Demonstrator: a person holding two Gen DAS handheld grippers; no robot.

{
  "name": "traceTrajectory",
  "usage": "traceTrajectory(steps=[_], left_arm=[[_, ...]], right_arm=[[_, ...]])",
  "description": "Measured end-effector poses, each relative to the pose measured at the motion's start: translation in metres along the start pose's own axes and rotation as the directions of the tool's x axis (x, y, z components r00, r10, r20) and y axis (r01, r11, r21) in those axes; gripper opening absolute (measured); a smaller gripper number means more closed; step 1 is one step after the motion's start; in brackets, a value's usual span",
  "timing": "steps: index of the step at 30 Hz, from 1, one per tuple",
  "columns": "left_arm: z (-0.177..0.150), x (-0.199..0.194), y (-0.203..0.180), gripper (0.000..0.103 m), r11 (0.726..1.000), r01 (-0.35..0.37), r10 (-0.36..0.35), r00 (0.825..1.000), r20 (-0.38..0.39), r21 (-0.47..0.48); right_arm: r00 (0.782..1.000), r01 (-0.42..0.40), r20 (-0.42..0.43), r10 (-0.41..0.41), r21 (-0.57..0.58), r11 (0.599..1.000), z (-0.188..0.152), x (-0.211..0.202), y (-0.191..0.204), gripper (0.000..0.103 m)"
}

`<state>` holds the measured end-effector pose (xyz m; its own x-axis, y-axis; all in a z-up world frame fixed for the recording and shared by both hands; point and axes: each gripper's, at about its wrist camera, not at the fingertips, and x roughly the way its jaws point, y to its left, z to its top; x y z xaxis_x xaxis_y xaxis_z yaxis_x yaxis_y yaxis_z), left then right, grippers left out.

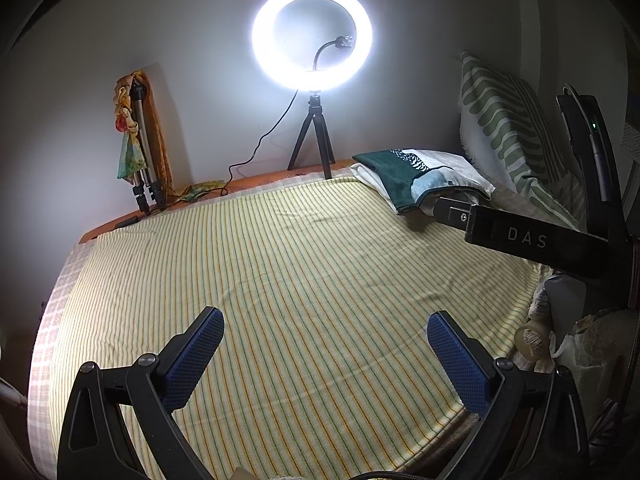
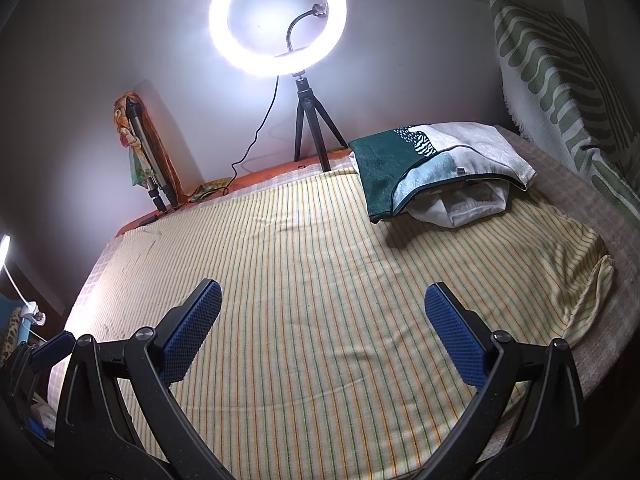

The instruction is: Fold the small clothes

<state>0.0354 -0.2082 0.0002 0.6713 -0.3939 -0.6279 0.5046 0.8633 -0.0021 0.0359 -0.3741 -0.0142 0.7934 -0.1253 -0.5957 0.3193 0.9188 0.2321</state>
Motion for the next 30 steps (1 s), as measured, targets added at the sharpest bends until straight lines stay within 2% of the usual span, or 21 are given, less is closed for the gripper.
traceTrajectory(steps=[30], left_arm=[[0.0034,-0.0021,-0.0078,0.103,1.000,-0.003,0.003,1.000,0.002,0.006]], right_arm=[[1.000,-0.014,-0.011,0.014,-0.002,1.000,-0.0020,0.0032,-0.0003,0.103]])
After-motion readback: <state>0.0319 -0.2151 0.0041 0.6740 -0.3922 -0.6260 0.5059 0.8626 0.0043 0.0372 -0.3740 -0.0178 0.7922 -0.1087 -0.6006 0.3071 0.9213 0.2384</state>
